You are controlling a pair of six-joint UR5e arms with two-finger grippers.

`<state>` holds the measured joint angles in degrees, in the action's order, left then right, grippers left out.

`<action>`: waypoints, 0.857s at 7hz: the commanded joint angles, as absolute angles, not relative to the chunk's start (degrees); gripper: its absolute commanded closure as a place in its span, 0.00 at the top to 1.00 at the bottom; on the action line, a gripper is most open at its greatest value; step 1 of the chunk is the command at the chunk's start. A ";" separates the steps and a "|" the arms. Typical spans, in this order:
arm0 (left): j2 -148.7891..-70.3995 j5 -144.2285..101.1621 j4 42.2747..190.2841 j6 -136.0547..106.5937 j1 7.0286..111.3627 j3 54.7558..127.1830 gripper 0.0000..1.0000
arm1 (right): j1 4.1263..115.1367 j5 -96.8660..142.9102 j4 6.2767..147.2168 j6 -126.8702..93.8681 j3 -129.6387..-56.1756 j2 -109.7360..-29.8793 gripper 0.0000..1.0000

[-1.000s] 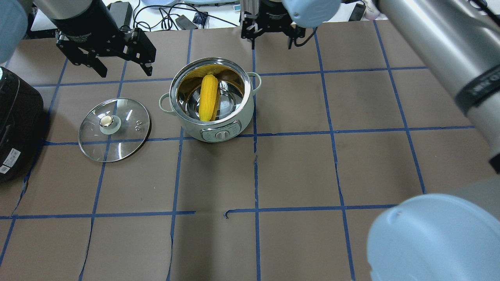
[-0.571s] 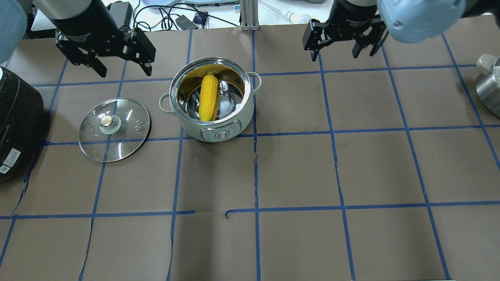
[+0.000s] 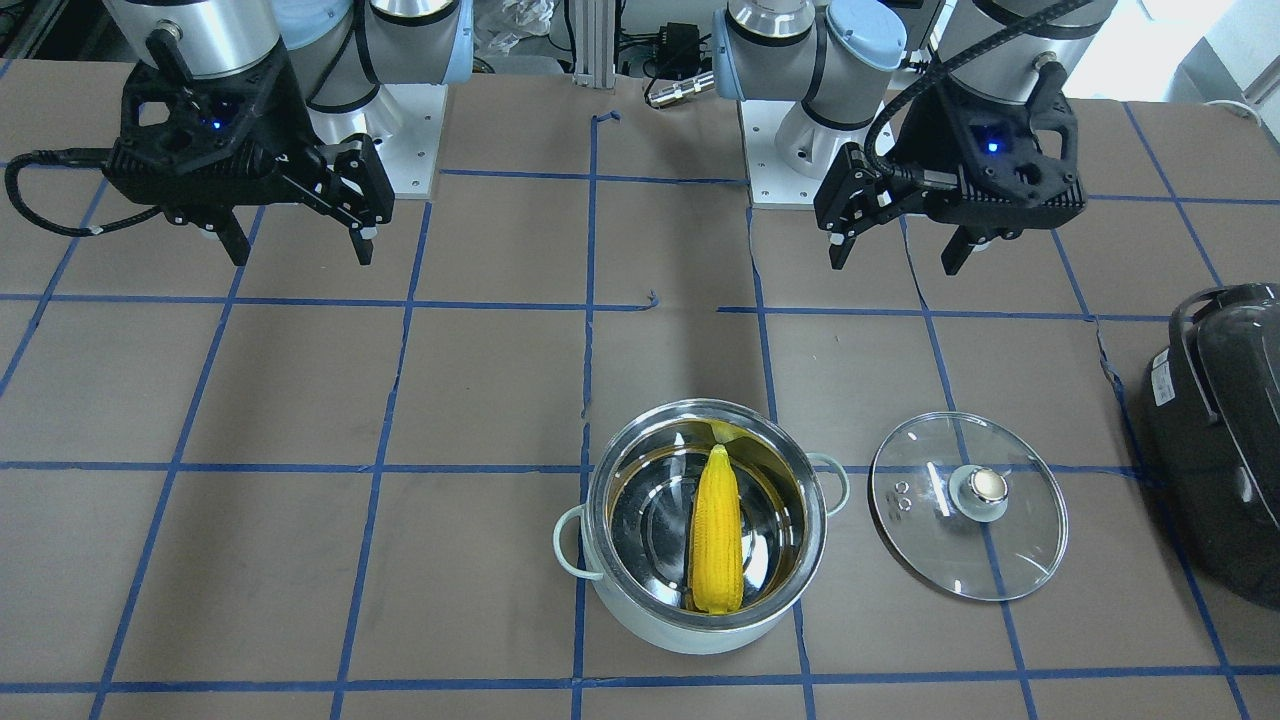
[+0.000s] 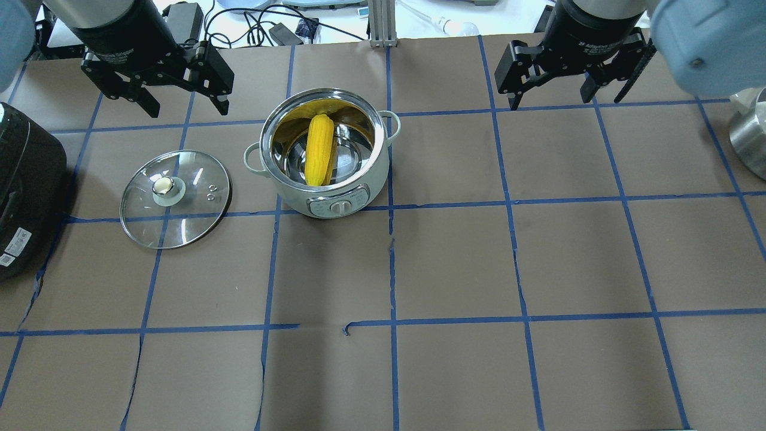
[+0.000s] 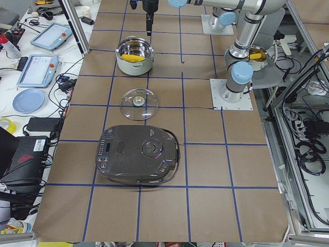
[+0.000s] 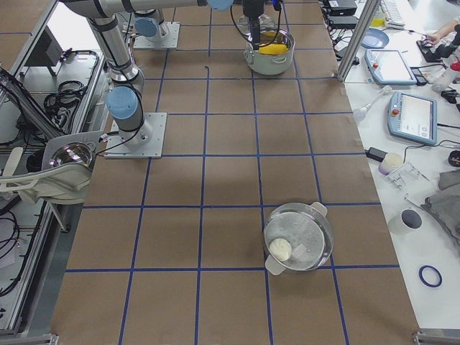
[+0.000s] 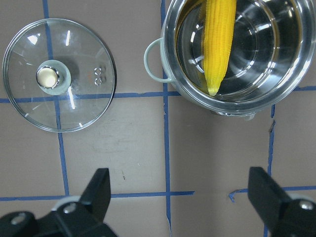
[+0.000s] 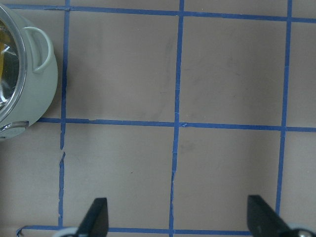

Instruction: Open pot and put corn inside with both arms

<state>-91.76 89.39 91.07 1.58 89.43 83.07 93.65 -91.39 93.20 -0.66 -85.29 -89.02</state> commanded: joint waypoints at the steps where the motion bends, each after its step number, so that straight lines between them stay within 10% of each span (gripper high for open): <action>1: -91.76 89.38 91.06 1.67 89.38 83.06 1.00 | 93.34 -91.58 93.08 -0.18 -83.42 -88.25 1.00; 6: -91.76 89.38 91.14 1.58 89.38 82.97 1.00 | 93.25 -91.93 92.90 0.00 -84.20 -88.24 1.00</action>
